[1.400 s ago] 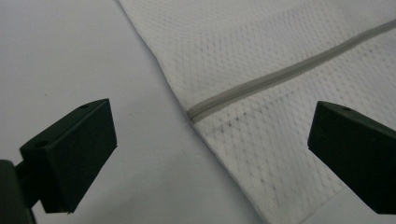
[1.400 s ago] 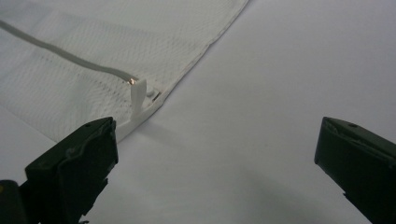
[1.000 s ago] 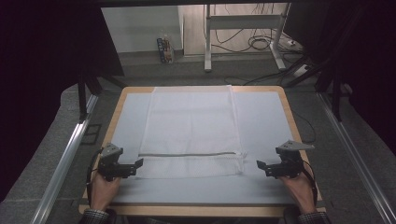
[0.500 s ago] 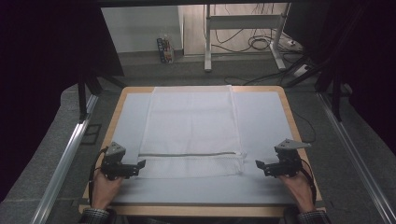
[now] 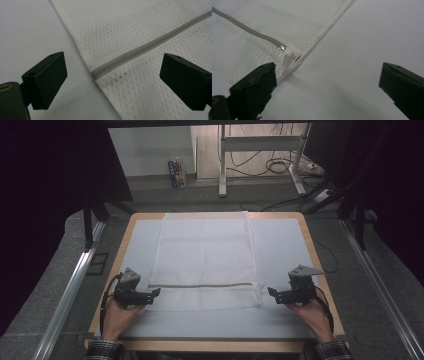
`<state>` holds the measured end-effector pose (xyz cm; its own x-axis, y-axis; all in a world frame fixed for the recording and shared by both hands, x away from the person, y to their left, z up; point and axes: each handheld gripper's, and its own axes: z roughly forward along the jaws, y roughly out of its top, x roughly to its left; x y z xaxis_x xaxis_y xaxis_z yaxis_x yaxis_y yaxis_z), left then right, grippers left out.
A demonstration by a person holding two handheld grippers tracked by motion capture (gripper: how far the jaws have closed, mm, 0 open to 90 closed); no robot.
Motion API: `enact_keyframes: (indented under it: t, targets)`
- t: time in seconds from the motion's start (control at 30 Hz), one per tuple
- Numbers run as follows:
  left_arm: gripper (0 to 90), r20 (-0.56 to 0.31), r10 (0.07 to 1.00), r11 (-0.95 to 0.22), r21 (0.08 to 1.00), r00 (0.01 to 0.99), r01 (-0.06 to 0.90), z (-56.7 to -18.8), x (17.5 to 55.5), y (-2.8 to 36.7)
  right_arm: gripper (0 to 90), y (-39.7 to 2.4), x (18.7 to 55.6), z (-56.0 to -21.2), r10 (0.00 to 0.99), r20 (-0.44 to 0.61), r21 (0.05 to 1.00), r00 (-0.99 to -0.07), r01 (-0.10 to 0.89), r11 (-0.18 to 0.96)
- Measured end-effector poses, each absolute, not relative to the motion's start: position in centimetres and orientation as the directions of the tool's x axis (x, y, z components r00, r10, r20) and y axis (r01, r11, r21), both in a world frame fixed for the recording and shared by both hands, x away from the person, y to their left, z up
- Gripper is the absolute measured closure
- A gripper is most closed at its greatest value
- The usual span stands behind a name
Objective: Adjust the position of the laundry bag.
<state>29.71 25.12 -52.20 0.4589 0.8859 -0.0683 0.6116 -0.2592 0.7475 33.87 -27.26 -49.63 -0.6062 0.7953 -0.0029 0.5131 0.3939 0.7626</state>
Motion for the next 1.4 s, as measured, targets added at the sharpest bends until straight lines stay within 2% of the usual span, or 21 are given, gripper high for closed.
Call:
enact_keyframes:
  t: [0.17, 0.2, 0.5, 0.67, 0.7, 0.73, 0.77, 0.83, 0.97, 1.07, 1.27, 1.4]
  targets:
    - [10.0, -0.079, 0.887, -0.248, 0.75, 0.454, 0.613, -52.2, 30.3, 25.3, 11.0, -27.1, 34.4, -49.4, 0.796, 0.026, 0.75, -0.605, 0.538, 0.385]
    - [10.6, -0.085, 0.891, -0.238, 0.748, 0.446, 0.619, -52.2, 30.6, 25.4, 15.0, -27.0, 34.6, -49.2, 0.799, 0.029, 0.746, -0.601, 0.544, 0.383]
    - [15.9, -0.088, 0.894, -0.231, 0.75, 0.439, 0.62, -52.3, 31.4, 25.8, 22.3, -26.5, 35.5, -49.2, 0.794, 0.053, 0.73, -0.605, 0.566, 0.383]
    - [22.6, -0.073, 0.899, -0.236, 0.75, 0.433, 0.618, -52.3, 32.4, 26.0, 33.2, -25.5, 36.3, -49.3, 0.788, 0.018, 0.725, -0.615, 0.551, 0.414]
    - [22.6, -0.073, 0.901, -0.234, 0.749, 0.429, 0.619, -52.3, 32.6, 26.0, 33.2, -25.5, 36.3, -49.3, 0.788, 0.018, 0.725, -0.615, 0.551, 0.414]
    - [24.9, -0.063, 0.902, -0.241, 0.748, 0.427, 0.619, -52.3, 33.0, 26.1, 38.3, -25.2, 36.7, -49.2, 0.782, 0.012, 0.728, -0.623, 0.542, 0.42]
    - [27.0, -0.063, 0.902, -0.241, 0.748, 0.427, 0.619, -52.3, 33.0, 26.1, 38.3, -25.2, 36.7, -49.2, 0.782, 0.012, 0.728, -0.623, 0.542, 0.42]
    - [30.1, -0.064, 0.902, -0.24, 0.747, 0.426, 0.62, -52.4, 33.4, 26.2, 44.4, -24.7, 37.3, -49.1, 0.778, -0.004, 0.735, -0.629, 0.525, 0.429]
    - [35.2, -0.064, 0.903, -0.238, 0.747, 0.424, 0.62, -52.5, 34.2, 26.4, 50.1, -23.9, 38.1, -49.3, 0.77, -0.025, 0.722, -0.637, 0.522, 0.455]
    - [38.0, -0.067, 0.908, -0.23, 0.746, 0.413, 0.625, -52.7, 35.1, 26.5, 57.6, -22.7, 39.1, -49.8, 0.757, -0.053, 0.701, -0.651, 0.516, 0.492]
    - [44.5, -0.063, 0.909, -0.236, 0.739, 0.413, 0.631, -53.0, 35.9, 26.3, 63.7, -21.5, 40.5, -50.3, 0.754, -0.055, 0.7, -0.655, 0.513, 0.497]
    - [49.2, -0.065, 0.908, -0.243, 0.724, 0.415, 0.645, -53.3, 36.0, 25.8, 63.6, -21.1, 41.2, -50.8, 0.762, -0.051, 0.694, -0.645, 0.526, 0.492]
